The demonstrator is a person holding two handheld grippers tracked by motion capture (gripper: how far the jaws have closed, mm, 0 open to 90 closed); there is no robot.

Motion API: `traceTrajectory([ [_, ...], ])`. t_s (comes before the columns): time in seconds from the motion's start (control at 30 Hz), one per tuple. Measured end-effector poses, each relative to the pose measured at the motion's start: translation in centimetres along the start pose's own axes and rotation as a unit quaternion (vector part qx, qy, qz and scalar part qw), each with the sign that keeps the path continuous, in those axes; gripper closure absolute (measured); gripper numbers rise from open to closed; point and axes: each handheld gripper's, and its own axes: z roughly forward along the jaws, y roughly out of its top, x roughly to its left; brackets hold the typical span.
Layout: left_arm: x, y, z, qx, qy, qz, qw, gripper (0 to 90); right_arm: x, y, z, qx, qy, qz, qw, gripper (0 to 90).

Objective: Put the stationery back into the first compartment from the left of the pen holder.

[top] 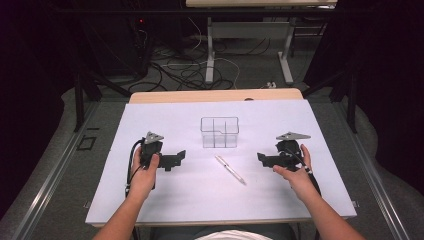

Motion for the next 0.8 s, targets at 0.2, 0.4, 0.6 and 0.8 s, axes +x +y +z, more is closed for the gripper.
traceTrajectory([
  [0.2,0.4,-0.3,0.3,-0.006,0.005,-0.001,1.0000,0.0,1.4,0.4,0.3,0.012,0.052,-0.029,0.9982,30.0],
  [0.4,0.3,-0.5,0.2,0.002,0.014,0.014,0.9998,0.1,2.6,0.8,0.7,0.059,0.099,-0.031,0.9928,36.7],
  [0.6,0.5,-0.6,0.1,0.004,0.015,0.020,0.9997,0.1,3.4,1.8,1.5,0.094,0.126,-0.039,0.9868,40.1],
  [0.8,0.4,-0.6,0.2,0.006,0.012,0.026,0.9996,0.1,4.7,2.1,2.1,0.116,0.122,-0.057,0.9840,49.8],
])
